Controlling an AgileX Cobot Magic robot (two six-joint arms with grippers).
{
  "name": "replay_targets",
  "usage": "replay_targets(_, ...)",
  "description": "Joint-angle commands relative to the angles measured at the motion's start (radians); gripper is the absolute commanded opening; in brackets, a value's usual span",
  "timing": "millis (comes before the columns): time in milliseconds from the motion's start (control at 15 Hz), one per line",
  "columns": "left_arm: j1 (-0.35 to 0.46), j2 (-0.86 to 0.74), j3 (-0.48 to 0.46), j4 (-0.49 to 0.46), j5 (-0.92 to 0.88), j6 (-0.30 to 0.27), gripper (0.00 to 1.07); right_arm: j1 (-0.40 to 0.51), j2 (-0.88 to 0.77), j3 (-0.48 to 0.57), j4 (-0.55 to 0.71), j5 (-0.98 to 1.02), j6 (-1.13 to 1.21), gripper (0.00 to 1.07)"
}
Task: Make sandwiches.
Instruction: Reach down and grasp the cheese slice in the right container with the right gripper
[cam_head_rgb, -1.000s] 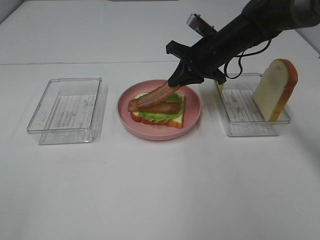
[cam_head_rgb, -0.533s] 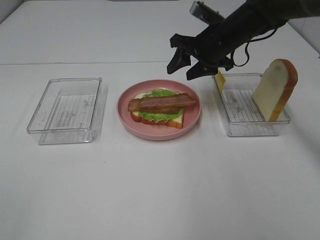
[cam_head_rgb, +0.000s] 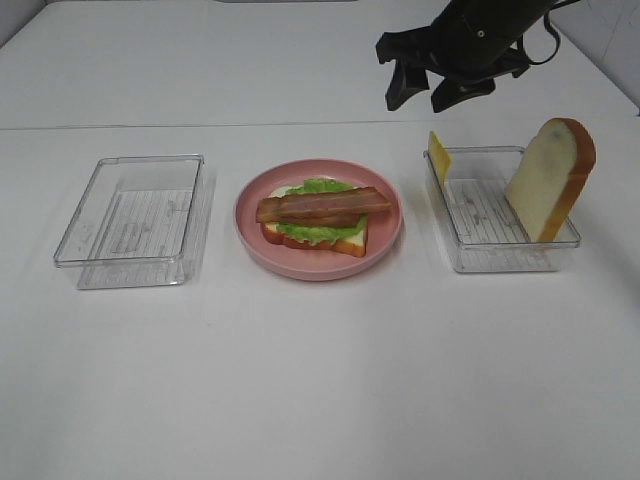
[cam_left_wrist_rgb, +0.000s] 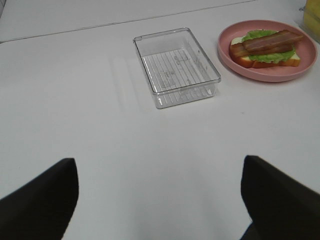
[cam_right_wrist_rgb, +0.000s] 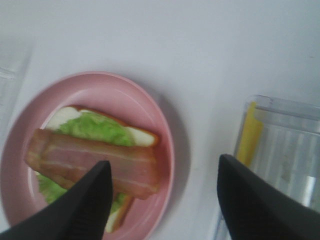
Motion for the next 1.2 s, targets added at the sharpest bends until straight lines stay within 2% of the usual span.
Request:
replay_targets(67,-0.001,-0.023,0.004,0.001,-0.006,-0.006,0.83,-0.001,0.003,-0.023,-0.111,0.031,0.059,0.60)
replay_targets(267,-0.001,-0.023,0.004,0.001,-0.006,-0.006,0.83,-0.001,0.046,-0.086,-0.139,0.095,0.065,0.60)
replay_targets(467,-0.001,-0.023,0.004,0.001,-0.006,-0.006,0.83,-0.002,0.152,-0.234,-0.154,0.239,0.100,0.60)
replay_targets(667,-0.001,-0.023,0.004,0.001,-0.006,-0.006,0.83,-0.002,0.230,-0.318,-0.187,0.289,0.121,0.60)
replay_targets(1067,-0.001,-0.023,0.004,0.001,-0.006,-0.006,0.83,-0.004,0.292,-0.337,-0.227,0.280,0.146,0.60)
replay_targets(1200,-0.001,-0.023,0.004,0.001,-0.006,-0.006,0.83,-0.004,0.321,-0.337,-0.227,0.278,0.149,0.54)
